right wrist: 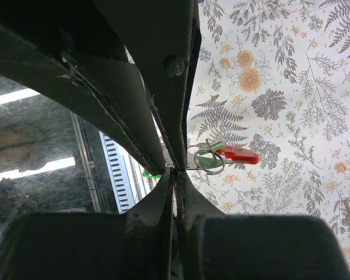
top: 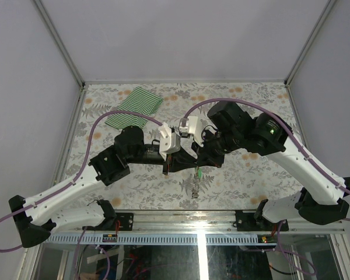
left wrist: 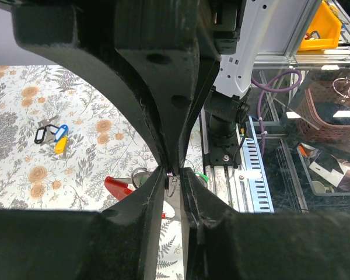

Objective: Put the keys on the keyring

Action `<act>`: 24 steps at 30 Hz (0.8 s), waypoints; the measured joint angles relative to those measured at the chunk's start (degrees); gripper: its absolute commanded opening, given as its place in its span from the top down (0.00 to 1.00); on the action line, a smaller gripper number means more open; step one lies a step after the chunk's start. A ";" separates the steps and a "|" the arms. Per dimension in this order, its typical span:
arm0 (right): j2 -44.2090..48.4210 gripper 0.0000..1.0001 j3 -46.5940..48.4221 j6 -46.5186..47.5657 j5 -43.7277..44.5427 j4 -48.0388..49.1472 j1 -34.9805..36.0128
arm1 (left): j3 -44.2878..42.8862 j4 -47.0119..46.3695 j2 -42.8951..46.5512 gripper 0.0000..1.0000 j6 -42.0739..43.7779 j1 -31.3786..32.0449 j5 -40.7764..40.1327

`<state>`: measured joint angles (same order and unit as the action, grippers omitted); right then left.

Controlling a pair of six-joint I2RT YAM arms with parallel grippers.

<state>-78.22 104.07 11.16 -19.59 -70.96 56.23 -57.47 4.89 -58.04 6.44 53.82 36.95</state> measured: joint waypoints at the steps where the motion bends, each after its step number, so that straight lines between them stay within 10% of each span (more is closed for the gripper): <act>1: 0.07 1.00 -0.07 0.00 -0.02 0.02 0.00 | 0.00 0.02 0.00 0.82 0.09 0.00 0.02; 9: 0.28 1.00 -0.13 -0.02 0.00 0.20 0.00 | -0.04 1.38 -0.20 0.78 0.79 0.00 0.15; 17: 0.28 1.00 -0.13 -0.11 -0.11 0.20 0.04 | -0.35 2.71 -0.28 0.94 1.38 -0.04 0.11; 24: 0.39 1.00 -0.24 -0.11 -0.20 0.66 0.09 | -0.72 2.95 -0.31 0.85 1.40 -0.24 0.22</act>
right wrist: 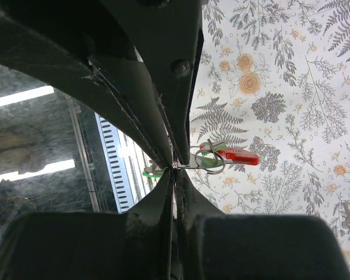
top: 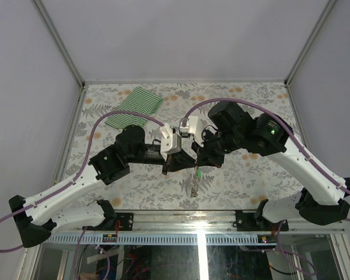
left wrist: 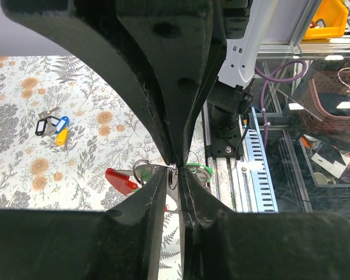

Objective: Put the keys on the keyring

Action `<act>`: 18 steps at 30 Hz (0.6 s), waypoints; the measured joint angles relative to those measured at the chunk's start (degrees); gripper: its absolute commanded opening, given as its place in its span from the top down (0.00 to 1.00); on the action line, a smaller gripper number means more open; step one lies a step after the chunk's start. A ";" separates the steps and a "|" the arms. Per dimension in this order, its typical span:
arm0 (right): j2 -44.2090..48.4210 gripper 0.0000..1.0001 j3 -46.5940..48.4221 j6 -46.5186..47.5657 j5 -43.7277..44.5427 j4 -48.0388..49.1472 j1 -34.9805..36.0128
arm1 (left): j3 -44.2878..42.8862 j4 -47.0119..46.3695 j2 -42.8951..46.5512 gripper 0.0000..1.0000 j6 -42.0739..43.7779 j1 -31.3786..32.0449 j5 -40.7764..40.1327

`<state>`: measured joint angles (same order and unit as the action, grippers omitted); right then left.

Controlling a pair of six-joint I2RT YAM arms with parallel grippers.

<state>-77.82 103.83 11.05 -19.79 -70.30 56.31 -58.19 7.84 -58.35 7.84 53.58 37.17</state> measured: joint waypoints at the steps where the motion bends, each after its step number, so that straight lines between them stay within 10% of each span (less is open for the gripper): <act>1: 0.00 1.00 -0.04 0.00 0.00 -0.02 0.00 | -0.02 0.00 0.00 0.84 0.00 0.00 0.00; 18: 1.07 0.94 -1.75 -0.24 -0.33 1.14 0.02 | -0.20 -0.11 -0.11 1.00 -0.07 0.00 0.96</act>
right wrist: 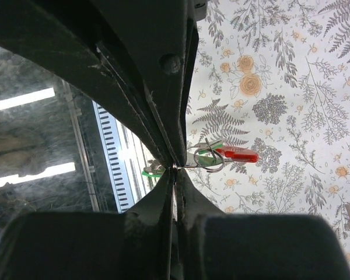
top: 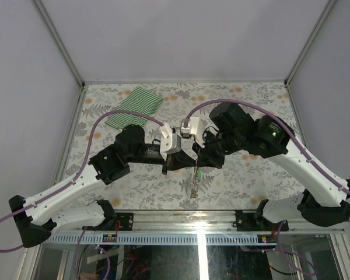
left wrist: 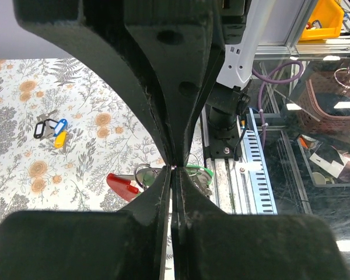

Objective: Put the keys on the keyring

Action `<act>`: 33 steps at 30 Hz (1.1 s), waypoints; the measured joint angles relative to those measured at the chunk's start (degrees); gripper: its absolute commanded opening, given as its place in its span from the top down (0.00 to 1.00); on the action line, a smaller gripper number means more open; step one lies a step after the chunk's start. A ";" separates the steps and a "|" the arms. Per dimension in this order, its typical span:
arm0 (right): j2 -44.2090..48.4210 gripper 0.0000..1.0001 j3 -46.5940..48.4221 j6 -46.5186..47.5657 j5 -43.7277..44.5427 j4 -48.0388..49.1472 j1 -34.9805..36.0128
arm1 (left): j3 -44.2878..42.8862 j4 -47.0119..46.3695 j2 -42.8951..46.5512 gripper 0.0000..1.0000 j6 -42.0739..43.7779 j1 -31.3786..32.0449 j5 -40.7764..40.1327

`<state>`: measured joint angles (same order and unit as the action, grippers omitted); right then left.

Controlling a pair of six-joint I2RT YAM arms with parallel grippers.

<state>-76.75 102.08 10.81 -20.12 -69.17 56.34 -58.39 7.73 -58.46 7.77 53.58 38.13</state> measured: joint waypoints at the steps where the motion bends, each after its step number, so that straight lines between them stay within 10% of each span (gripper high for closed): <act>1: 0.17 0.90 -0.17 -0.13 0.11 0.24 0.00 | 0.00 -0.07 0.00 1.00 -0.02 -0.02 -0.07; 33: 21.75 0.47 -27.98 -21.29 24.68 43.17 0.17 | 12.96 -21.38 10.32 1.00 -14.25 0.00 -27.80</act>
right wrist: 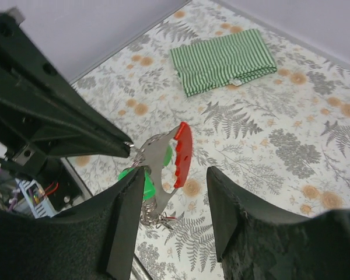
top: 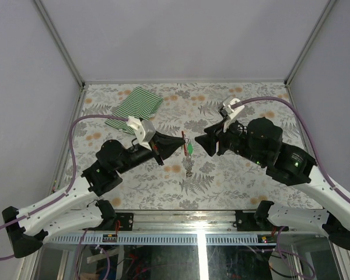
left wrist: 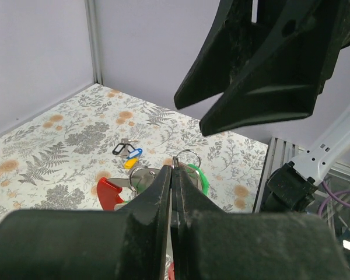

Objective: Put the keys on the keyring

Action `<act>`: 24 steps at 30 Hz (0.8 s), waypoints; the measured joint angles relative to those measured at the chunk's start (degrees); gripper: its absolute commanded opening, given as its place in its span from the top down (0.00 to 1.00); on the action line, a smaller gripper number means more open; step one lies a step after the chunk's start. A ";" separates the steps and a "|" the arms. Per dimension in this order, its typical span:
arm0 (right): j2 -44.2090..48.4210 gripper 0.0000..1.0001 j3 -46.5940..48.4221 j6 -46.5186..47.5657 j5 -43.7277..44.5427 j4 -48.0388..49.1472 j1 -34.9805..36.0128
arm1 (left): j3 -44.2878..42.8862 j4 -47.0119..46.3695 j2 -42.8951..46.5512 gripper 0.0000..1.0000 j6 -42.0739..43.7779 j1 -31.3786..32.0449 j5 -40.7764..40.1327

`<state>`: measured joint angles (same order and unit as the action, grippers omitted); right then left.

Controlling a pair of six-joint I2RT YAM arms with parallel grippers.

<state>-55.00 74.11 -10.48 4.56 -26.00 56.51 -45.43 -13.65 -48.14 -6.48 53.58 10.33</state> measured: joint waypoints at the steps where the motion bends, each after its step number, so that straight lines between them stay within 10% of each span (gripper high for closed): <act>1: -0.04 0.46 0.42 -0.37 1.18 -0.20 -0.02 | 0.00 0.00 0.00 1.00 -0.13 -0.02 -0.33; 13: -2.93 0.46 1.60 -10.14 -15.65 1.44 -21.86 | 0.59 -3.23 -1.70 1.00 -3.43 -6.84 2.89; 24: -2.91 0.56 -0.52 -20.13 -24.09 5.66 -23.06 | 0.92 -6.32 -1.75 1.00 -3.50 -7.93 3.58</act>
<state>-57.91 73.58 -30.61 -19.53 -20.34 33.45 -44.51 -19.97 -49.89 -9.98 45.65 13.91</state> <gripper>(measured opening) 0.465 0.011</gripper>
